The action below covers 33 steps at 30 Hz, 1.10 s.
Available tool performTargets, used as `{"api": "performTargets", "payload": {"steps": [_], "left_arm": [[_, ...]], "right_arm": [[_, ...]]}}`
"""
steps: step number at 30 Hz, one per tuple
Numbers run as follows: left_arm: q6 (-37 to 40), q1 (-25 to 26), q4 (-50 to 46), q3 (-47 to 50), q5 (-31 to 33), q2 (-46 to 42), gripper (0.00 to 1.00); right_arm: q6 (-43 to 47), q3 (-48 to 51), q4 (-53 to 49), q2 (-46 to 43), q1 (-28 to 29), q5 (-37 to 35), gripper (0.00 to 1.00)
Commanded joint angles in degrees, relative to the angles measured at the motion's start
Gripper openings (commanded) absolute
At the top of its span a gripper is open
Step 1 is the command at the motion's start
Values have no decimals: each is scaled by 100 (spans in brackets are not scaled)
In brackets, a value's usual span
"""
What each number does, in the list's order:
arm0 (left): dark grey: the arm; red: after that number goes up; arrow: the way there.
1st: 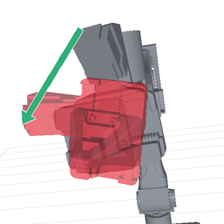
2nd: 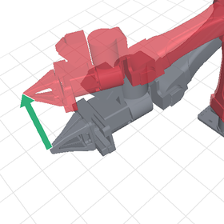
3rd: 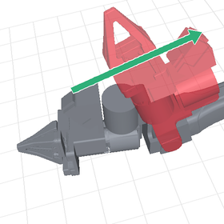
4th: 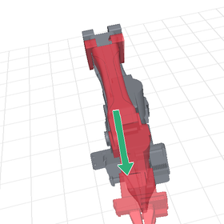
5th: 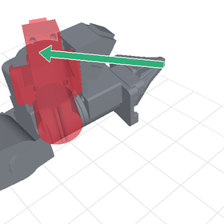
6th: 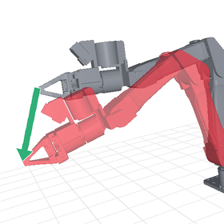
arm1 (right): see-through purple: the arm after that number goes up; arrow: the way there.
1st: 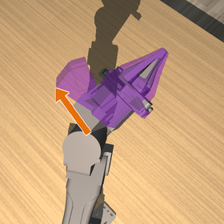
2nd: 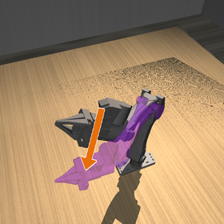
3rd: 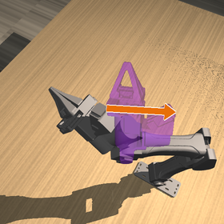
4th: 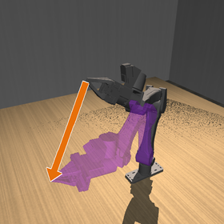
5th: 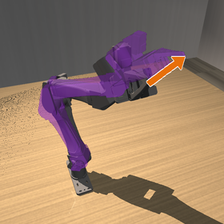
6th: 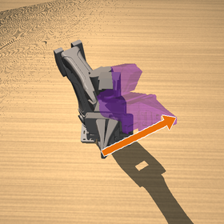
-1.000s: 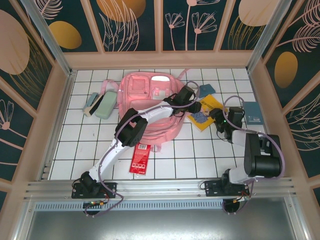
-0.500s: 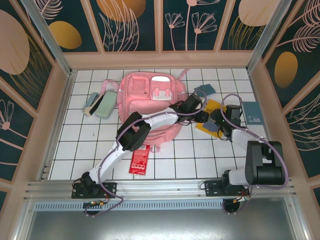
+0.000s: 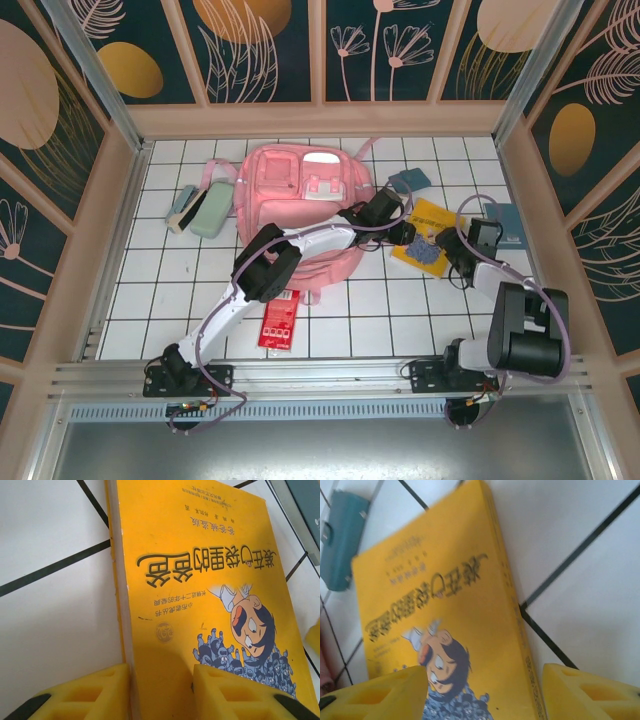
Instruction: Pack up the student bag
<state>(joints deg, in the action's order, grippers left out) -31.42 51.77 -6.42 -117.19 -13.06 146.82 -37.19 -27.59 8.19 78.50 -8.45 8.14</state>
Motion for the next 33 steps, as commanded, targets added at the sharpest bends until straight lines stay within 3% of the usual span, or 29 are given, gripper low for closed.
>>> {"api": "performTargets", "payload": {"steps": [1, 6, 13, 19, 26, 33], "left_arm": [[-136, 60, -308, 152, -193, -79, 38], [-163, 93, -284, 122, -271, -25, 31], [-175, 163, -360, -114, -416, 191, 31], [-173, 197, -360, -174, -468, 241, 30], [-180, 207, -361, -201, -506, 268, 29], [-180, 234, -352, -160, -522, 176, 29]], "right_arm": [[113, 22, 218, 336, 196, 189, 62], [-65, -8, 499, 556, 460, 480, 62], [-606, 328, 2060, 349, 450, 2263, 62], [-1170, 490, 3050, -100, 467, 2959, 62], [-1239, 528, 3150, -628, 484, 2947, 62], [-933, 317, 2183, -179, 484, 2363, 63]]}}
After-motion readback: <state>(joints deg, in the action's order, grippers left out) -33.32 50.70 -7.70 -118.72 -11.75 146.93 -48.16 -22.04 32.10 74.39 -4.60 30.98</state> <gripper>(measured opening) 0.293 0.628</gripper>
